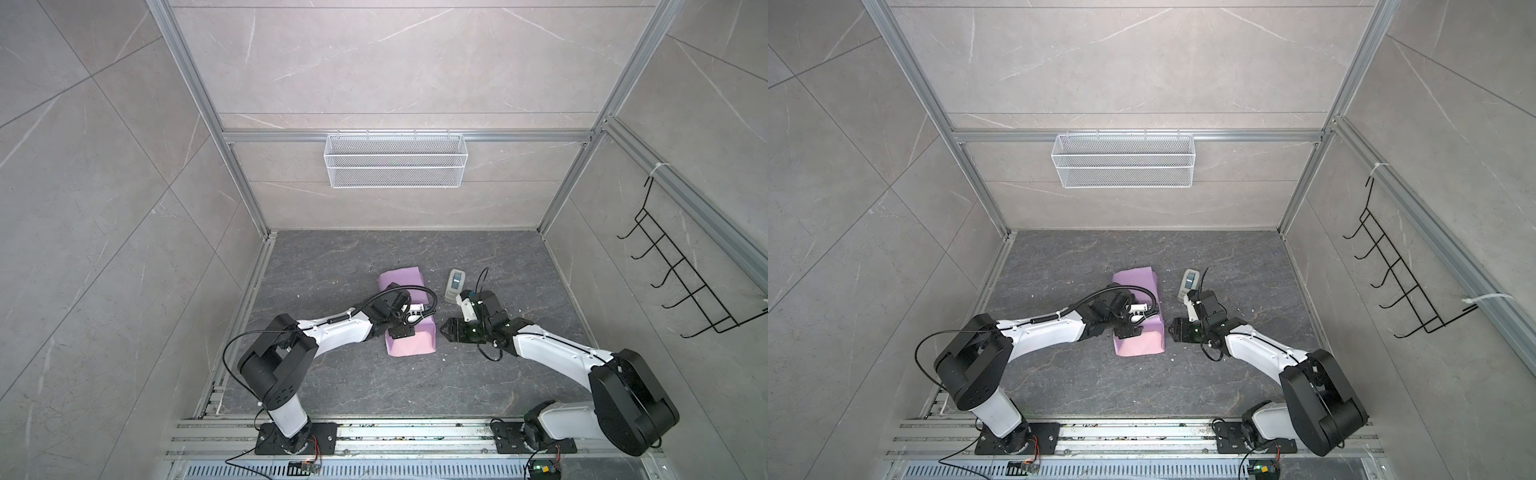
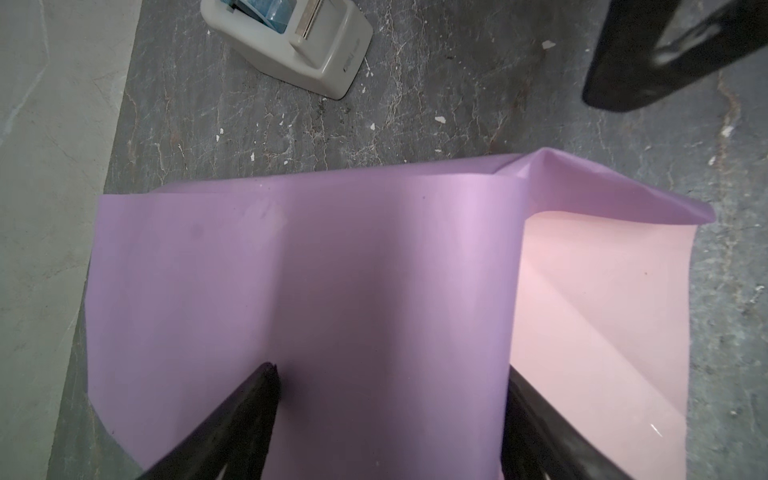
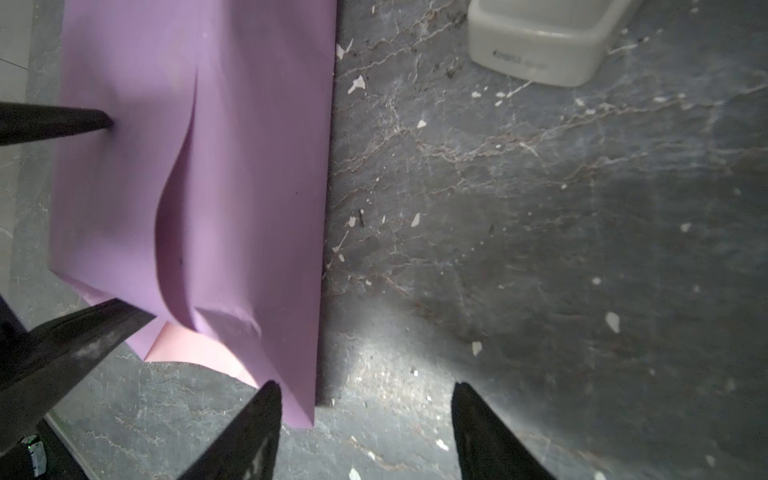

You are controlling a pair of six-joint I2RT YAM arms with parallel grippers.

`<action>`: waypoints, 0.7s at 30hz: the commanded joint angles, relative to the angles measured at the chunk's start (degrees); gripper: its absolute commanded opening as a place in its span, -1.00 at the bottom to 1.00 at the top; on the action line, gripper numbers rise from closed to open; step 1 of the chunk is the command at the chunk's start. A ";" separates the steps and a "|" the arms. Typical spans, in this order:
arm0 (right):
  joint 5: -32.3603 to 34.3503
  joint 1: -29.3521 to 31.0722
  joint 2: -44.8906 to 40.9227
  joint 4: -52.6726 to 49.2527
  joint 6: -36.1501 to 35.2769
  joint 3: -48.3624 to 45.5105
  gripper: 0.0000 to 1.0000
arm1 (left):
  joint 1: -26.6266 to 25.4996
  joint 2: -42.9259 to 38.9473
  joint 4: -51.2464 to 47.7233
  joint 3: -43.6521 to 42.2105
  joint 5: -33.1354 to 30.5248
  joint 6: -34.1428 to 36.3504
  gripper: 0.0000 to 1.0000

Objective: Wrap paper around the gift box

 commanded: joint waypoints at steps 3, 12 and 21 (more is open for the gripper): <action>0.65 -0.18 3.53 4.68 1.34 1.81 0.29 | 0.17 0.72 0.16 -0.75 -0.29 1.57 0.60; -2.36 1.45 6.45 10.77 3.62 0.76 0.20 | 0.18 0.38 0.11 -1.30 -0.02 2.02 0.60; -1.87 3.49 6.54 12.28 4.56 -0.03 0.15 | 0.19 0.55 0.29 -1.66 0.36 1.98 0.60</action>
